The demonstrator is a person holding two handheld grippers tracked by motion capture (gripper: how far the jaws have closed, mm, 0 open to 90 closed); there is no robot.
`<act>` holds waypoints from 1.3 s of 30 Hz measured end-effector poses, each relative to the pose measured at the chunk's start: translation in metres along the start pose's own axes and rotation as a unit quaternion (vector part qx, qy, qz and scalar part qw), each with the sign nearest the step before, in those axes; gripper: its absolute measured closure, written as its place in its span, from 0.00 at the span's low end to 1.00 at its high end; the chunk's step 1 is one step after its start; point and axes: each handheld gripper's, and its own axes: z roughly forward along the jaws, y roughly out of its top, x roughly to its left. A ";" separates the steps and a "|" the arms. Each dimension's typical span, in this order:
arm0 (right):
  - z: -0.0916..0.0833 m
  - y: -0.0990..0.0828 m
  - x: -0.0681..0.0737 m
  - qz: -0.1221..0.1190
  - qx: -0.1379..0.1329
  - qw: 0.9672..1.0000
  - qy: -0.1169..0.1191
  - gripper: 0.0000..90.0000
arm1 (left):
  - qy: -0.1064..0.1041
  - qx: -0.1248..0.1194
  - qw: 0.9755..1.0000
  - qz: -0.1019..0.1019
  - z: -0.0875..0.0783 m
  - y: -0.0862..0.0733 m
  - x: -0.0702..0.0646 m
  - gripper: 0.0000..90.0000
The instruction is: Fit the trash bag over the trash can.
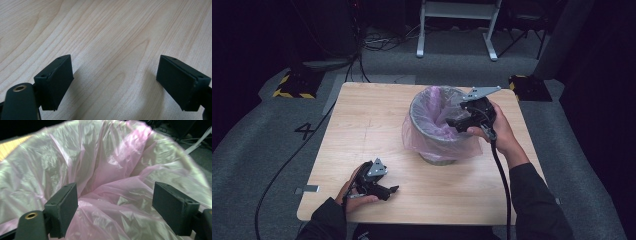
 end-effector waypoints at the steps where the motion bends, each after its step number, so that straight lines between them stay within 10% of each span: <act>1: -0.004 -0.001 0.000 -0.002 -0.008 1.000 0.003 0.23 | 0.000 0.000 1.000 -0.001 0.000 0.000 0.000 0.15; 18: -0.062 -0.047 0.005 -0.012 -0.059 0.998 -0.013 0.23 | 0.000 0.000 1.000 -0.001 0.000 0.000 0.000 0.15; 39: -0.065 -0.138 0.015 -0.030 0.004 0.998 -0.046 0.23 | -0.002 0.002 1.000 0.002 0.001 0.001 0.001 0.14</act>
